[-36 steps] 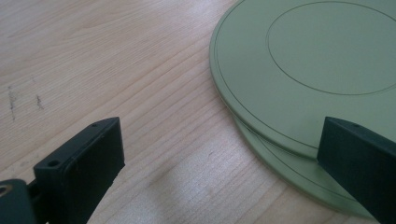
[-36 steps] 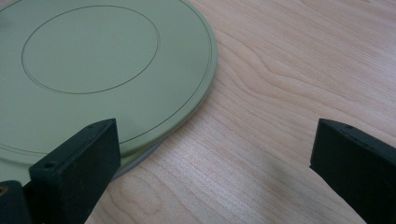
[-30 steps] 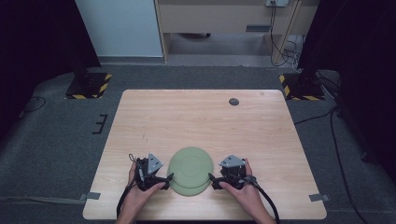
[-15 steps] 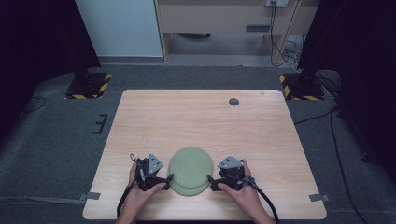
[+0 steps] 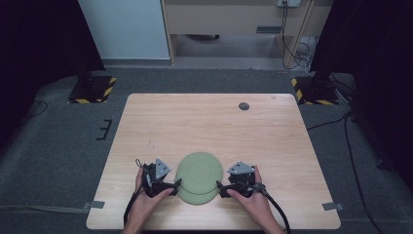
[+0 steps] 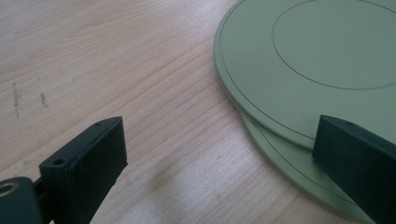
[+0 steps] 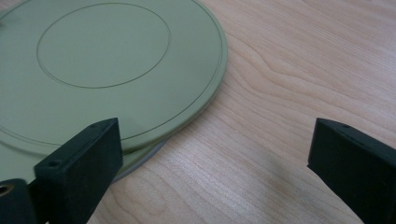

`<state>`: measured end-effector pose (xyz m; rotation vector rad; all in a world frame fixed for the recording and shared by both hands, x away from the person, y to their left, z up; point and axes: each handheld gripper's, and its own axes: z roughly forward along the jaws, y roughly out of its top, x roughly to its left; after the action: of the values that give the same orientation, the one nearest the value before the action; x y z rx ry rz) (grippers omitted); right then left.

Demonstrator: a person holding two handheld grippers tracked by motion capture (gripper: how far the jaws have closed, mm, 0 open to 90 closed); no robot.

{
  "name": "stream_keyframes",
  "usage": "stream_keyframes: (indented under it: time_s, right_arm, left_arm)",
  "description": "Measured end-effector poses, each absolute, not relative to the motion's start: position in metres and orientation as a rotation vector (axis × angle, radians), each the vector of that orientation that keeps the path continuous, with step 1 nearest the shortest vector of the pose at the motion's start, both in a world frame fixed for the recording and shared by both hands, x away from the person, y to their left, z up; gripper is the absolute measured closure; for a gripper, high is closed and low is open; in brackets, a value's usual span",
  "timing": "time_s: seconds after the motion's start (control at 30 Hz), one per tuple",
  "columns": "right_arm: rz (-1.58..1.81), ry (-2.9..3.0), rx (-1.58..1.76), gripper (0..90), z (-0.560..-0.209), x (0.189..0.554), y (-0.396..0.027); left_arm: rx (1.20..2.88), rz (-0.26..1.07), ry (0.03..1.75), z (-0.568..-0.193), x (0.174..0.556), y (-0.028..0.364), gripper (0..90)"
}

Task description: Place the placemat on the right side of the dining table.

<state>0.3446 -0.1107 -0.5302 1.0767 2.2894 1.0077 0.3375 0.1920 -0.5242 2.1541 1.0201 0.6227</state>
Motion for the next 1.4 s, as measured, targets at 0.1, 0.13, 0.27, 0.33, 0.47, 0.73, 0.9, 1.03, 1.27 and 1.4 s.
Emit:
stream_keyframes:
  time_s: [0.1, 0.13, 0.27, 0.33, 0.47, 0.73, 0.9, 1.03, 1.27, 1.4]
  right_arm:
    - [1.03, 2.293, 1.069, 3.7, -0.529, 0.342, -0.111]
    - [1.028, 2.303, 1.059, 3.6, -0.53, 0.341, -0.11]
    - [1.016, 2.307, 1.067, 2.5, -0.53, 0.343, -0.109]
    - [1.017, 2.305, 1.068, 2.2, -0.53, 0.343, -0.109]
    - [1.02, 2.308, 1.08, 0.7, -0.531, 0.346, -0.11]
    - [1.012, 2.297, 1.074, 0.6, -0.531, 0.349, -0.109]
    - [1.006, 2.297, 1.06, 1.2, -0.531, 0.349, -0.11]
    - [1.009, 2.305, 1.059, 3.1, -0.53, 0.35, -0.111]
    - [1.046, 2.336, 1.062, 8.2, -0.525, 0.352, -0.114]
    - [0.975, 2.385, 1.02, 9.0, -0.521, 0.356, -0.11]
  left_arm:
    - [2.162, 0.631, 1.017, -0.525, 0.334, 0.194, 2.2]
    - [2.154, 0.631, 1.025, -0.525, 0.334, 0.195, 2.3]
    - [2.147, 0.622, 1.028, -0.526, 0.337, 0.192, 1.8]
    - [2.155, 0.636, 1.029, -0.526, 0.338, 0.19, 0.7]
    - [2.149, 0.64, 1.039, -0.526, 0.34, 0.19, 0.2]
    - [2.142, 0.656, 1.047, -0.526, 0.343, 0.188, 0.5]
    - [2.137, 0.654, 1.049, -0.526, 0.345, 0.187, 0.4]
    - [2.138, 0.661, 1.055, -0.525, 0.345, 0.185, 1.6]
    - [2.104, 0.657, 1.044, -0.517, 0.34, 0.182, 2.5]
    - [2.119, 0.651, 1.041, -0.519, 0.341, 0.18, 2.5]
